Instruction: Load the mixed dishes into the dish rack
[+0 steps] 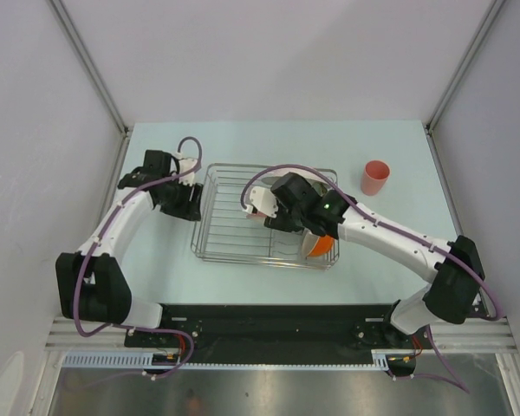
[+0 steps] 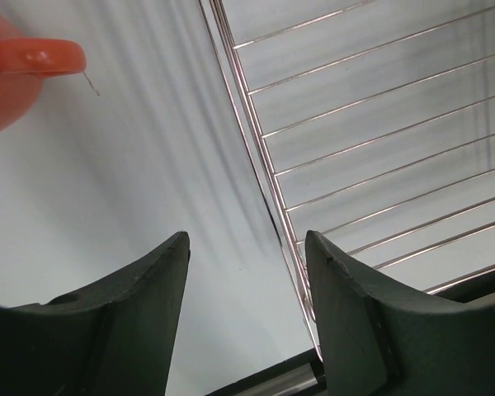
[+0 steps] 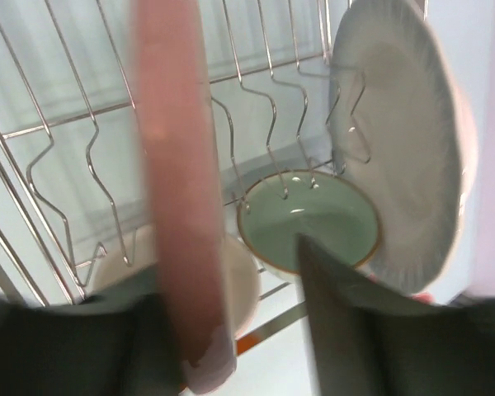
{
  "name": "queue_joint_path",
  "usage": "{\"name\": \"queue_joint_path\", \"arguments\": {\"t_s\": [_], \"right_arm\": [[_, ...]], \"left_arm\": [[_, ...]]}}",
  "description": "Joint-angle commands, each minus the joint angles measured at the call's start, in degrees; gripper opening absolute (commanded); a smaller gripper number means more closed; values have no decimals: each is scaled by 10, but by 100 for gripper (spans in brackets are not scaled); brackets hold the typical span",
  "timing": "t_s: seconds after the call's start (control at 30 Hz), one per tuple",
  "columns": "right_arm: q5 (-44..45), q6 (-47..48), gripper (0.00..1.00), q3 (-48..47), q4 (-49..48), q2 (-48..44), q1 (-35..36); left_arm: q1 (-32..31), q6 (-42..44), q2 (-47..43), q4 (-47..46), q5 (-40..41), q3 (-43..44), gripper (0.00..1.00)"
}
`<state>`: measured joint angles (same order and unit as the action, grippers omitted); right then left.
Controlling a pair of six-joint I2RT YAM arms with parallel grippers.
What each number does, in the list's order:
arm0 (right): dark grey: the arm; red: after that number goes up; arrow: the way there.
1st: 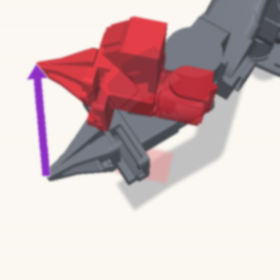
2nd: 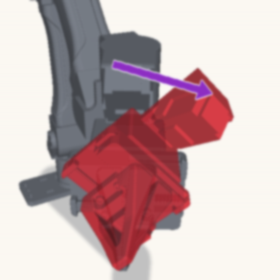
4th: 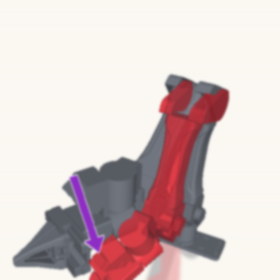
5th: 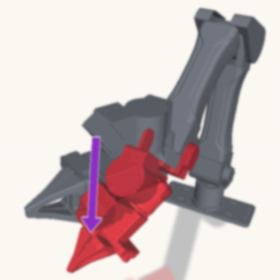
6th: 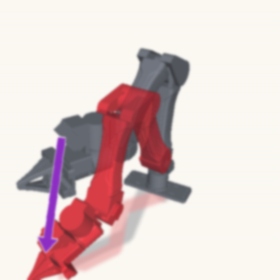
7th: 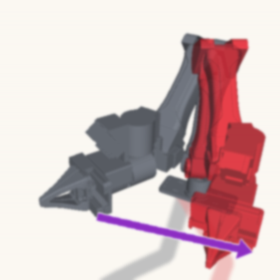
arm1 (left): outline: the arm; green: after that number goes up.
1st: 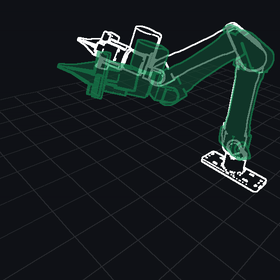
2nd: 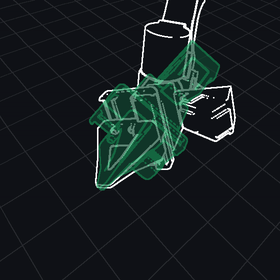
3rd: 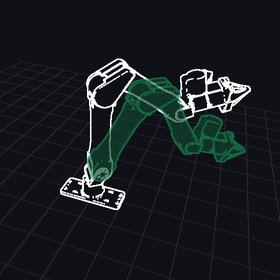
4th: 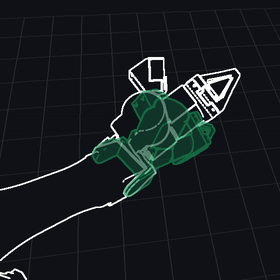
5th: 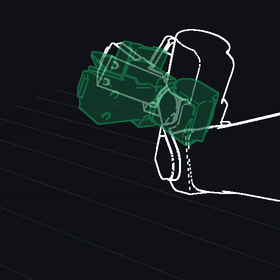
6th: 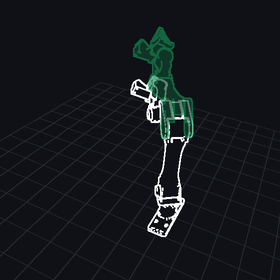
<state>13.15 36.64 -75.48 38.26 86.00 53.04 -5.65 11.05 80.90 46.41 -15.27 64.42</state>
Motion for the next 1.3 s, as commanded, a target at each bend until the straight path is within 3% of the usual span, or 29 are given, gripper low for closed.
{"name": "queue_joint_path", "arguments": {"t_s": [0.0, 0.13, 0.17, 0.57, 0.9, 1.27], "right_arm": [[13, -51, 66, -10, 11, -1, -15], [12, -62, 80, -9, 9, -19, -11], [11, -63, 99, -9, 7, -24, -7], [33, -85, 100, -9, -19, -136, 40], [23, -180, 100, -9, -76, -219, 67], [27, -226, 100, -3, -86, -209, 72]], "left_arm": [[17, 20, -25, -10, 4, 47, 63], [32, 28, -28, -11, 17, 80, 64], [41, 29, -26, -11, 17, 84, 64], [143, 8, 58, -79, 65, 123, 64], [160, -13, 164, -142, 121, 169, 63], [161, -24, 224, -194, 127, 164, 59]]}}
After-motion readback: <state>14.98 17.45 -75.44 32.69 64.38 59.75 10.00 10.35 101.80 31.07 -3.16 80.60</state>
